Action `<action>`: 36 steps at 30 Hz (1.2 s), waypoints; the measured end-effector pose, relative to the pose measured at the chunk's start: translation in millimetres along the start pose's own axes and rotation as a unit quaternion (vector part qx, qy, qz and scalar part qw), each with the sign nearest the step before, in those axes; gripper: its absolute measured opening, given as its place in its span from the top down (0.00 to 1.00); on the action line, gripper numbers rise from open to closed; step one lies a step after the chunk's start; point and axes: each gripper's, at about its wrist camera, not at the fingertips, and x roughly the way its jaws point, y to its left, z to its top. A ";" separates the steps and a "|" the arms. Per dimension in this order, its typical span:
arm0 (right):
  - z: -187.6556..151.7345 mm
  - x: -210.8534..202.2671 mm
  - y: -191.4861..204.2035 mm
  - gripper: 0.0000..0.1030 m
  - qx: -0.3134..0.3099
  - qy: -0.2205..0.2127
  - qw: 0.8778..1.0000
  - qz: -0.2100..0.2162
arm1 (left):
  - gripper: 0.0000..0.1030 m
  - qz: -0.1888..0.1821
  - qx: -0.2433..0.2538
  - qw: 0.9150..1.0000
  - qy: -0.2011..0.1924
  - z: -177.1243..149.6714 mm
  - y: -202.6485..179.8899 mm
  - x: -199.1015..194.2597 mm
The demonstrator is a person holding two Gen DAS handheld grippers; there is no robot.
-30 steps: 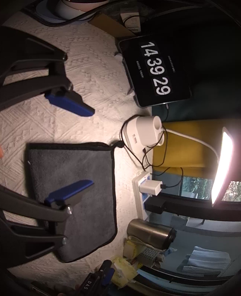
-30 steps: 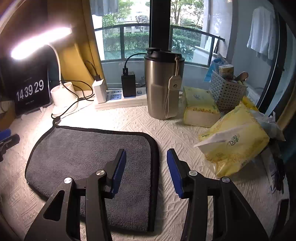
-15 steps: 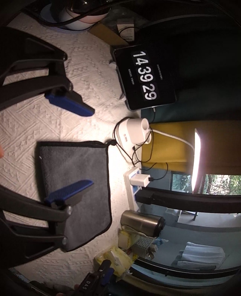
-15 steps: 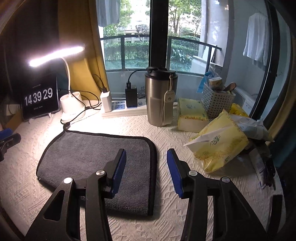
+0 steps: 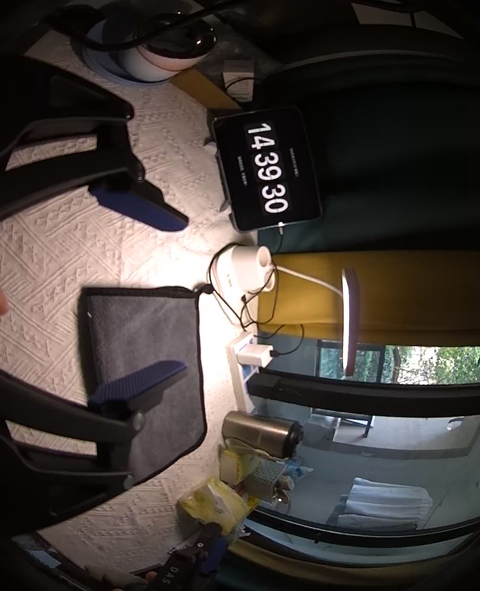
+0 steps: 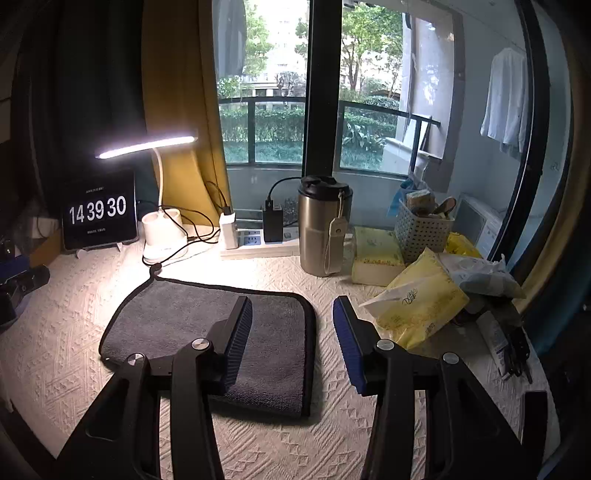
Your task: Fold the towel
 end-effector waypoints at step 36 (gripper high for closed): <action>-20.3 -161.2 11.5 0.39 -0.010 -0.195 0.980 -0.044 | 0.08 0.005 0.006 0.980 -0.201 -20.6 2.2 -143.5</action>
